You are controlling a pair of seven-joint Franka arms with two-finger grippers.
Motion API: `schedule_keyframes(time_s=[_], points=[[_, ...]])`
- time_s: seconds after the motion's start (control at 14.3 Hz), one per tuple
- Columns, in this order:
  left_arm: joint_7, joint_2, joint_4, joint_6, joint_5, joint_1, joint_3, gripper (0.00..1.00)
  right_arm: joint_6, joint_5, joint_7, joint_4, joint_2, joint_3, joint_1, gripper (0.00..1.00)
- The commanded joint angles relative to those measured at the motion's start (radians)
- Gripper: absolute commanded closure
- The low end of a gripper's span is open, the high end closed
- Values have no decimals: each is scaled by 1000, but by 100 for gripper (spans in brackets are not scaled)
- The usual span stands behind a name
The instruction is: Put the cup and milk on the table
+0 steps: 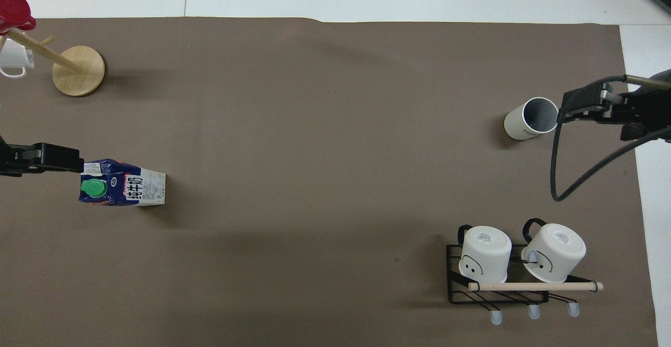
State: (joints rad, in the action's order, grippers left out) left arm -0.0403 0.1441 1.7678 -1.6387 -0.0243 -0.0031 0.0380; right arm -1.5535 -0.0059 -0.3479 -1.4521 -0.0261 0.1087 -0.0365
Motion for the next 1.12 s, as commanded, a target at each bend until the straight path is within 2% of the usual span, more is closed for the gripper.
schedule_keyframes(time_s=[0.0, 1.05], points=[[0, -8, -19, 19, -3, 18, 11, 0, -13, 10, 23, -10, 6, 5, -13, 0], [0, -8, -19, 19, -3, 18, 11, 0, -7, 23, 24, -10, 8, 5, -10, 0]])
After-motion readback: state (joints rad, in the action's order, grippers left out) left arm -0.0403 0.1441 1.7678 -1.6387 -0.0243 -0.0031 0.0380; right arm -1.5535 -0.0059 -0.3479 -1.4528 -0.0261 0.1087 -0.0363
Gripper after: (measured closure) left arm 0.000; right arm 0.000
